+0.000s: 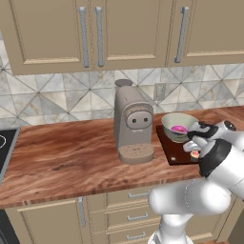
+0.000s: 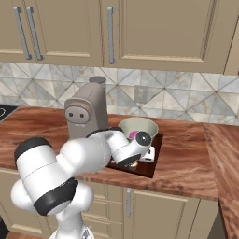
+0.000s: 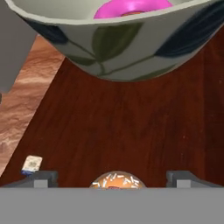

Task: Place the bowl with donut and the cupcake onto the tray.

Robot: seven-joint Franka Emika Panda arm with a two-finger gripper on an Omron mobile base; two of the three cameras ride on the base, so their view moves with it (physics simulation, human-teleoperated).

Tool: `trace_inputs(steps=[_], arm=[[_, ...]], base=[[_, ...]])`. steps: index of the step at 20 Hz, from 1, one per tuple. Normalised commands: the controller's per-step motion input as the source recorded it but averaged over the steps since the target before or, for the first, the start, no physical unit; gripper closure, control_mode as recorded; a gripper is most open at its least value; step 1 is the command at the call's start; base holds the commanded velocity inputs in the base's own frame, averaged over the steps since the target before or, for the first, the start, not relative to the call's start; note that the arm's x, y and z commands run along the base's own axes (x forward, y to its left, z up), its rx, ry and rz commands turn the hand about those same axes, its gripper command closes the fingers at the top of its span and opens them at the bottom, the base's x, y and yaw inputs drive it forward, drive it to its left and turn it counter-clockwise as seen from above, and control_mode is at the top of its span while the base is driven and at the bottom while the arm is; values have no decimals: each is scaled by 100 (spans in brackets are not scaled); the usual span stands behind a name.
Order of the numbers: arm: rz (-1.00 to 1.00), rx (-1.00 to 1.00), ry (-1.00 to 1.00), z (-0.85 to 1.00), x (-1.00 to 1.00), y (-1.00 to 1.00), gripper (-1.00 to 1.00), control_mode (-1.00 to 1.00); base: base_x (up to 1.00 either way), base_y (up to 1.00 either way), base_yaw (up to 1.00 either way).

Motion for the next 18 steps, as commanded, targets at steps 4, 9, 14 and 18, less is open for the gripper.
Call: trace_inputs(steps=[4,9,14,18], arm=[[0,0,-7,20,-18,-2,-100,-100],[-1,0,-1,27,-23,4,-100,-100],[-6,-1,0,46,-20,25,-100,-100],[-6,0,0,52,-21,8,-100,-100]], base=[[0,0,0],[0,0,0],[0,0,0],[0,0,0]])
